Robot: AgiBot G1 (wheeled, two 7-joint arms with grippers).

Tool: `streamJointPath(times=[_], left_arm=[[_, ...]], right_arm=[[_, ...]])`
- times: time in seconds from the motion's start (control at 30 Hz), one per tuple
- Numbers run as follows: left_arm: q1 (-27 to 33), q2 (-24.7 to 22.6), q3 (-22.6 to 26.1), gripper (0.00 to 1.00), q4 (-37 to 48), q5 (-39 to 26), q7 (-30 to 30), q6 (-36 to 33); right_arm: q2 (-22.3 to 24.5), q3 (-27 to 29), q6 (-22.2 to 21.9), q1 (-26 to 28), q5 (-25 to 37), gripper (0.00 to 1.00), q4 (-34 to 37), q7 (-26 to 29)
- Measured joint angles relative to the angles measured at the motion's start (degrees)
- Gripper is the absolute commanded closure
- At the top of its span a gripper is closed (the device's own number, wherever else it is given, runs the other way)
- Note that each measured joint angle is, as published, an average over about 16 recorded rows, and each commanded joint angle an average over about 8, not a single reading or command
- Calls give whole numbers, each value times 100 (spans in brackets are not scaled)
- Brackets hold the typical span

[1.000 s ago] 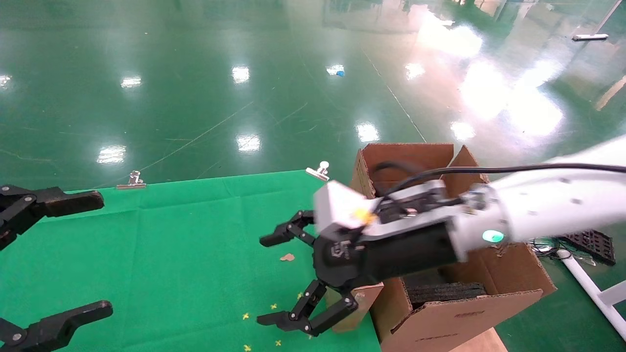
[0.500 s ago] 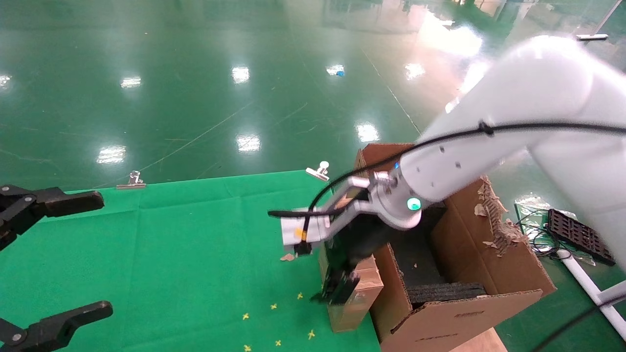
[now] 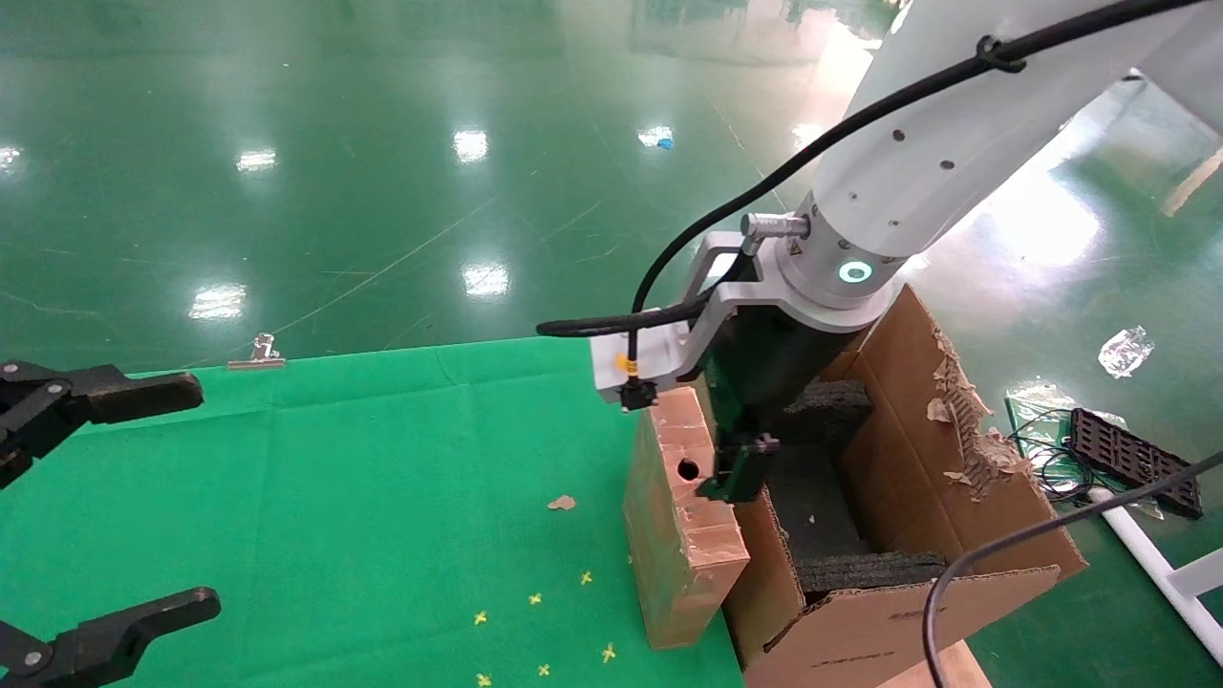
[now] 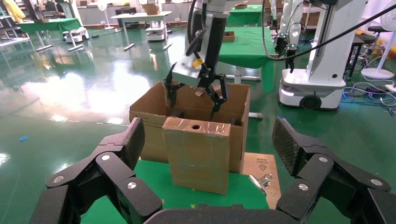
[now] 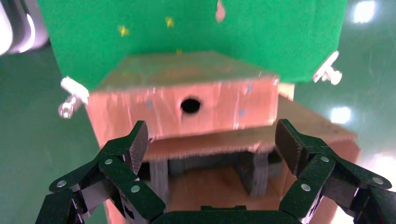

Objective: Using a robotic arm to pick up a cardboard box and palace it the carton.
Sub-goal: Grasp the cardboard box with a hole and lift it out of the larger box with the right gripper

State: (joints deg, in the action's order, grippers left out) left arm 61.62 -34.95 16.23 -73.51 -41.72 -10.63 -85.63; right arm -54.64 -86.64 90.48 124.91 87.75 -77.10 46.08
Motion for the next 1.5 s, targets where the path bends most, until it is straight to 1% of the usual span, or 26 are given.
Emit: streamJointPath(times=[0.13,0.3,0.53,0.63,0.73,0.9,1.07,1.17,1.3,1.5], left_arm=[[0,1,2,0,0,1,1,1],[1,2,4,0,0,3,2,2],[1,3,7,0,0,5,3,3],[2,3,8,0,0,5,4,3],[2,4,9,0,0,6,5,4],[2,5,11,0,0,8,6,5],[3,5,13,0,0,9,7,6],[3,6,14,0,0,10,7,6],[3,7,16,0,0,11,8,7],[4,8,18,0,0,13,9,8]], right_arm=[[-54,-452,-61,200,-123,0,-4,106],[-97,-808,-143,270,-261,0,-2,210],[-115,-1060,-229,297,-354,0,22,422],[-76,-1100,-254,337,-422,0,86,644],[-29,-1112,-254,385,-538,0,252,983],[34,-1116,-222,442,-798,0,768,1756],[61,-1110,-194,399,-1140,0,1482,2584],[10,-1139,-177,306,-1298,0,1945,2983],[-96,-1191,-191,124,-1447,0,2483,3307],[-312,-1274,-256,-168,-1528,0,3088,3456]])
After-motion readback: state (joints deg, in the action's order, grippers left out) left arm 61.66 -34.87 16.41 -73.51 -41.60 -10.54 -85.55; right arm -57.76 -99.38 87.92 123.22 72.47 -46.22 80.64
